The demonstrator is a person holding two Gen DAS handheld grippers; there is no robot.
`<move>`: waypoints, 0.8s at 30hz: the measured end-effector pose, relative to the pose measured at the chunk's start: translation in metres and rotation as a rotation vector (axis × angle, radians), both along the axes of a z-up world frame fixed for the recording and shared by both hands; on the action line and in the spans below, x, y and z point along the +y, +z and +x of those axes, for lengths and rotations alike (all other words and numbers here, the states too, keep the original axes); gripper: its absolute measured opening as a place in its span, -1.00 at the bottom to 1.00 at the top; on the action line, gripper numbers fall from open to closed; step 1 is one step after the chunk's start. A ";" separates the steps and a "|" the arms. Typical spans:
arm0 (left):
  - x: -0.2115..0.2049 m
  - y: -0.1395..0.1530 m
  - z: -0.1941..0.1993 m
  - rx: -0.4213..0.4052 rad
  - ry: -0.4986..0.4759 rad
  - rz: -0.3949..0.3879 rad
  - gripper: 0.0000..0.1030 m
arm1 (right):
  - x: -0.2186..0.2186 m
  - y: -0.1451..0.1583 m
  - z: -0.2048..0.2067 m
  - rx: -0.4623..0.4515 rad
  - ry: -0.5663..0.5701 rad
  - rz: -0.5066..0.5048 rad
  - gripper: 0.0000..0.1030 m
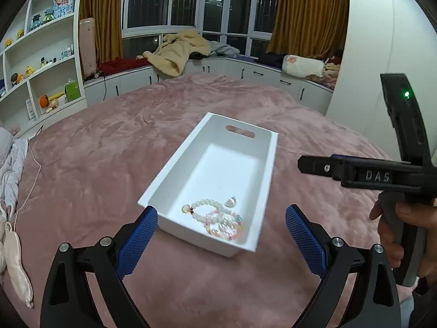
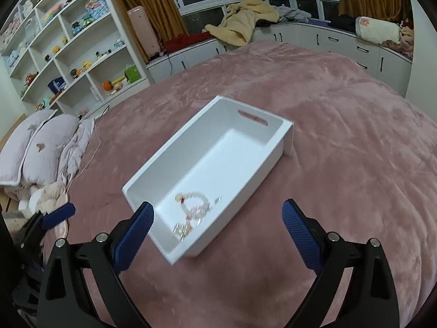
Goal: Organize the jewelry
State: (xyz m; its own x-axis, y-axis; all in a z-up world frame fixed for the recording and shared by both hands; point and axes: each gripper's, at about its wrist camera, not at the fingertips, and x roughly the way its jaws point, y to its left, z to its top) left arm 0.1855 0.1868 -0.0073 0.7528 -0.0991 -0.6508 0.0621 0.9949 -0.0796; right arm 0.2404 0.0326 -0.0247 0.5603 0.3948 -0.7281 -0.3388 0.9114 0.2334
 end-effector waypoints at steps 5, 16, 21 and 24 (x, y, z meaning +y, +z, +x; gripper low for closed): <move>-0.005 0.014 -0.036 -0.021 0.013 0.026 0.86 | -0.006 0.011 -0.044 -0.041 0.007 -0.021 0.82; -0.036 0.050 -0.113 -0.082 0.032 0.106 0.86 | -0.020 0.026 -0.158 -0.137 -0.010 -0.116 0.82; -0.046 0.041 -0.141 -0.062 0.025 0.113 0.86 | -0.022 0.017 -0.195 -0.133 -0.025 -0.175 0.82; -0.052 0.027 -0.152 -0.049 0.020 0.134 0.86 | -0.025 0.008 -0.213 -0.121 -0.033 -0.181 0.82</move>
State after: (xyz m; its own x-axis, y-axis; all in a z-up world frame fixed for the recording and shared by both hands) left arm 0.0334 0.1350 0.0199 0.7850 0.0022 -0.6195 0.0422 0.9975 0.0570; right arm 0.0276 0.0080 -0.0168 0.6588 0.2435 -0.7118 -0.3234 0.9459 0.0243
